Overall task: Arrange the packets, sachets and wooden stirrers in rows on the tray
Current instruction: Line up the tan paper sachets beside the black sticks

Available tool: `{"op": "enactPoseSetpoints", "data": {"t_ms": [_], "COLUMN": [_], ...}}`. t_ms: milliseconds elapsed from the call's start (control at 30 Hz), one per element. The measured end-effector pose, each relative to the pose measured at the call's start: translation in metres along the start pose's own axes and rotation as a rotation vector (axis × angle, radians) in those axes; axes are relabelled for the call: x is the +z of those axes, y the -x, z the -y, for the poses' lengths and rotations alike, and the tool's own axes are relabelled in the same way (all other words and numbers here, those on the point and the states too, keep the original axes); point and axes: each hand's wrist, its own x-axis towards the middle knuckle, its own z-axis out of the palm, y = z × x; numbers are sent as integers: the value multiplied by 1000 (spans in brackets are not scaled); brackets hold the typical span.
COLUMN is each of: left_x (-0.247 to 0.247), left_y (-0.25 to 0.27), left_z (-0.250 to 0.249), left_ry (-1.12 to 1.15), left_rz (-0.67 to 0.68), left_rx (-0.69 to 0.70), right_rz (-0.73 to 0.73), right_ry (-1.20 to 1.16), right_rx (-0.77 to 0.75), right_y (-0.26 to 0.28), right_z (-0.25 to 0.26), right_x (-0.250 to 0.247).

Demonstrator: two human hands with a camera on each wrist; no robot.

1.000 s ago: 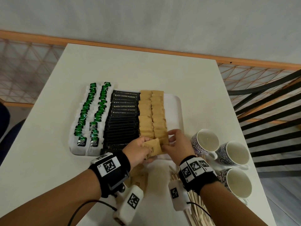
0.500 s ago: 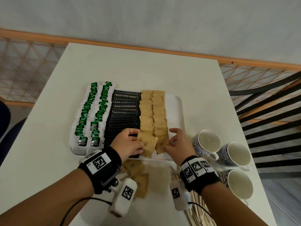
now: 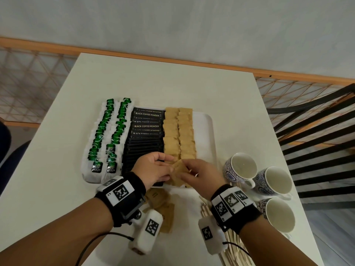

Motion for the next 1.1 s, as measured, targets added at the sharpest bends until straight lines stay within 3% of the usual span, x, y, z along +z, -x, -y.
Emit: {"op": "enactPoseSetpoints", "data": {"t_ms": [67, 167, 267, 433, 567, 667, 767, 833, 1000, 1100], "left_x": [2, 1, 2, 10, 12, 11, 1, -4, -3, 3], "left_y": [1, 0, -2, -3, -1, -1, -2, -4, -9, -10], "left_z": [-2, -4, -6, -6, -9, -9, -12, -13, -12, -12], "left_ry": [-49, -114, -135, 23, 101, -192, -937, -1296, -1420, -1498], "left_rz": [0, -10, 17, 51, 56, 39, -23, 4, 62, 74], "left_rx": [38, 87, 52, -80, -128, -5, 338, 522, 517, 519], "right_rz": [2, -71, -65, -23, 7, -144, -277, -252, -203, -166], "right_ry": [-26, -263, -440, -551, -470, -367, -257, -202, -115, -200], "right_rx": [31, 155, 215, 160, 66, 61, 91, 106, 110, 132], "right_y": [-1, -2, 2, 6, 8, 7, 4, 4, 6, 6], "right_z": [-1, -5, -1, 3, 1, -2, -9, -12, -19, -20], "right_x": [1, -4, -9, -9, -8, -13, -20, -21, -16, -13]}}
